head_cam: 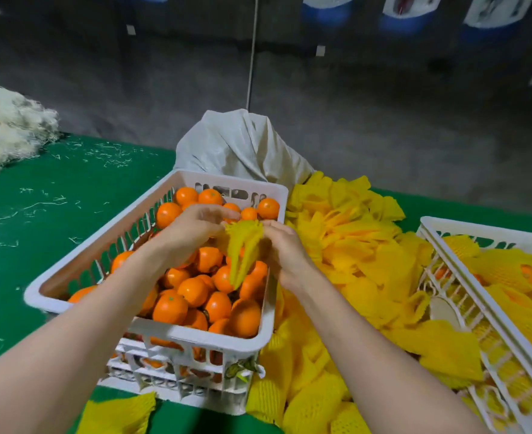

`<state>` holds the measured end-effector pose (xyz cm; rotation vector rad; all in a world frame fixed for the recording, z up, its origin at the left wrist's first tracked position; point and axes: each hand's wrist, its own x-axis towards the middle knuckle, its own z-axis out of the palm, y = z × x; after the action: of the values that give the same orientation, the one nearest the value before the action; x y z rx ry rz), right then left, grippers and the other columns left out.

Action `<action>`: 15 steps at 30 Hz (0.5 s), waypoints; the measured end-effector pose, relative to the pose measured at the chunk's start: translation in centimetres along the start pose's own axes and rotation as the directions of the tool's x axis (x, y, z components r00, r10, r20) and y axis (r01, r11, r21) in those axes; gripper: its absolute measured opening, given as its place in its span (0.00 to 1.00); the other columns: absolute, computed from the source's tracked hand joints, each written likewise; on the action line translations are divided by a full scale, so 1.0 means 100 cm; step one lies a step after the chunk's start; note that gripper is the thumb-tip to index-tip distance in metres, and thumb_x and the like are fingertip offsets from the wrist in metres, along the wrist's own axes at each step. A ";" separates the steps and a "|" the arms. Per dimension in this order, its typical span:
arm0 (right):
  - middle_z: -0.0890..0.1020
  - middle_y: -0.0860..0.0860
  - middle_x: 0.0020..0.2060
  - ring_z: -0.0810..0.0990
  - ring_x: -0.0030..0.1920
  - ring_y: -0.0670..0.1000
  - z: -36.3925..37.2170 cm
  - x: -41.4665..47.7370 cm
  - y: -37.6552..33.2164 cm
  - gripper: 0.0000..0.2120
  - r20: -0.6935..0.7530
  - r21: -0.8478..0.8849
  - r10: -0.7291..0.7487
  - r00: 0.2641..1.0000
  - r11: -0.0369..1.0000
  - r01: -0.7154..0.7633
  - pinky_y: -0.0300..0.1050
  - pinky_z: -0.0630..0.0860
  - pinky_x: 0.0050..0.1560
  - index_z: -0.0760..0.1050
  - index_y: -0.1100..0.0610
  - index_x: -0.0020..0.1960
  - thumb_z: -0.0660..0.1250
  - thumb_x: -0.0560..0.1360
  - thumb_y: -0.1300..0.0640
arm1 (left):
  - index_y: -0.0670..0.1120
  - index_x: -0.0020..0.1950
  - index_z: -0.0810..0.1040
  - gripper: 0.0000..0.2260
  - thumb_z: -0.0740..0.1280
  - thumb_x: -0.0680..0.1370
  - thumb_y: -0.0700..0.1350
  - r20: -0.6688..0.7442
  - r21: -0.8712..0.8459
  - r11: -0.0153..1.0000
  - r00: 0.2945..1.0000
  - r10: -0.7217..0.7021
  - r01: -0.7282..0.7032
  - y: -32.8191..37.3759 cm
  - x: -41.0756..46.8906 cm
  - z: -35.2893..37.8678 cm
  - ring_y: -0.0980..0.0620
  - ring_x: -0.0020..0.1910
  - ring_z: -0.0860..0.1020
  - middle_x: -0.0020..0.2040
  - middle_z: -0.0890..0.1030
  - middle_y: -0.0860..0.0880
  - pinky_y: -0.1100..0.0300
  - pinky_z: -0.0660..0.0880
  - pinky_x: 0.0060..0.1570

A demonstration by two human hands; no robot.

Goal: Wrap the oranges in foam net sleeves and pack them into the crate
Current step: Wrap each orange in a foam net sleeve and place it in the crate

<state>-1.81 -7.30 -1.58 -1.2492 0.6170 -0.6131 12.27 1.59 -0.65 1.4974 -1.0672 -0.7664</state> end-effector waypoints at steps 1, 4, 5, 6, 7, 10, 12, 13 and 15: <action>0.79 0.57 0.39 0.77 0.40 0.54 0.006 0.007 0.007 0.05 -0.032 0.086 0.090 0.995 0.993 -0.086 0.46 0.73 0.40 0.76 0.59 0.44 0.62 0.72 0.63 | 0.43 0.51 0.80 0.15 0.61 0.74 0.26 -0.016 0.086 0.996 1.000 -0.008 0.009 -0.005 0.000 -0.011 0.45 0.46 0.81 0.48 0.82 0.37 0.57 0.79 0.45; 0.82 0.56 0.45 0.80 0.46 0.55 0.028 0.019 0.030 0.12 0.016 -0.089 0.229 0.973 0.970 -0.227 0.50 0.76 0.49 0.81 0.59 0.48 0.68 0.73 0.51 | 0.43 0.47 0.79 0.12 0.62 0.74 0.28 0.014 0.289 0.955 0.998 -0.069 0.062 -0.021 0.001 -0.034 0.43 0.47 0.79 0.48 0.81 0.37 0.50 0.76 0.48; 0.82 0.57 0.48 0.80 0.51 0.56 0.034 0.021 0.038 0.15 0.006 -0.201 0.208 0.978 0.958 -0.202 0.51 0.75 0.52 0.81 0.61 0.52 0.69 0.73 0.50 | 0.43 0.47 0.79 0.12 0.62 0.74 0.29 0.041 0.303 0.950 0.994 -0.100 0.083 -0.027 0.000 -0.039 0.44 0.47 0.79 0.48 0.81 0.38 0.49 0.76 0.50; 0.82 0.57 0.50 0.79 0.53 0.56 0.039 0.022 0.043 0.16 -0.007 -0.273 0.166 0.986 0.948 -0.161 0.51 0.74 0.52 0.79 0.63 0.54 0.69 0.74 0.51 | 0.44 0.47 0.79 0.11 0.62 0.75 0.29 0.083 0.293 0.951 0.988 -0.131 0.102 -0.034 -0.001 -0.041 0.45 0.47 0.79 0.47 0.82 0.40 0.50 0.76 0.49; 0.81 0.57 0.50 0.78 0.52 0.55 0.042 0.023 0.046 0.14 -0.012 -0.298 0.128 0.992 0.946 -0.126 0.50 0.73 0.51 0.79 0.63 0.54 0.68 0.75 0.53 | 0.44 0.47 0.79 0.11 0.63 0.75 0.30 0.129 0.276 0.953 0.977 -0.167 0.127 -0.041 -0.002 -0.042 0.46 0.46 0.80 0.46 0.82 0.43 0.53 0.77 0.48; 0.80 0.54 0.44 0.77 0.47 0.52 0.038 0.026 0.045 0.07 -0.011 -0.252 0.054 0.998 0.966 -0.055 0.45 0.72 0.48 0.77 0.58 0.49 0.64 0.78 0.55 | 0.43 0.62 0.75 0.15 0.66 0.76 0.37 0.234 0.536 0.819 0.896 -0.377 0.205 -0.060 -0.002 -0.044 0.42 0.59 0.76 0.61 0.78 0.44 0.47 0.76 0.58; 0.80 0.49 0.36 0.77 0.40 0.47 0.032 0.028 0.045 0.06 0.025 -0.194 0.058 0.998 0.980 -0.052 0.40 0.73 0.42 0.77 0.56 0.46 0.63 0.78 0.55 | 0.46 0.70 0.69 0.26 0.71 0.74 0.45 0.222 0.826 0.538 0.780 -0.585 0.169 -0.068 -0.001 -0.043 0.44 0.65 0.72 0.68 0.71 0.48 0.47 0.72 0.62; 0.80 0.46 0.32 0.77 0.37 0.45 0.031 0.028 0.046 0.06 0.058 -0.162 0.060 0.996 0.986 -0.050 0.38 0.73 0.38 0.76 0.55 0.46 0.63 0.78 0.55 | 0.48 0.70 0.68 0.28 0.72 0.72 0.48 0.181 0.907 0.400 0.731 -0.658 0.135 -0.069 -0.003 -0.041 0.46 0.63 0.72 0.67 0.70 0.50 0.50 0.73 0.59; 0.79 0.42 0.27 0.77 0.31 0.41 0.029 0.029 0.049 0.07 0.107 -0.147 0.070 0.992 0.988 -0.054 0.34 0.72 0.33 0.76 0.54 0.44 0.62 0.79 0.55 | 0.50 0.65 0.70 0.23 0.70 0.72 0.48 0.122 0.981 0.191 0.704 -0.700 0.020 -0.068 -0.005 -0.035 0.47 0.53 0.71 0.60 0.70 0.50 0.54 0.72 0.50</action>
<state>2.74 -6.48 -6.01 -1.3836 0.6127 -0.4493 16.67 3.50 -6.66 2.8317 -1.8311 -1.0372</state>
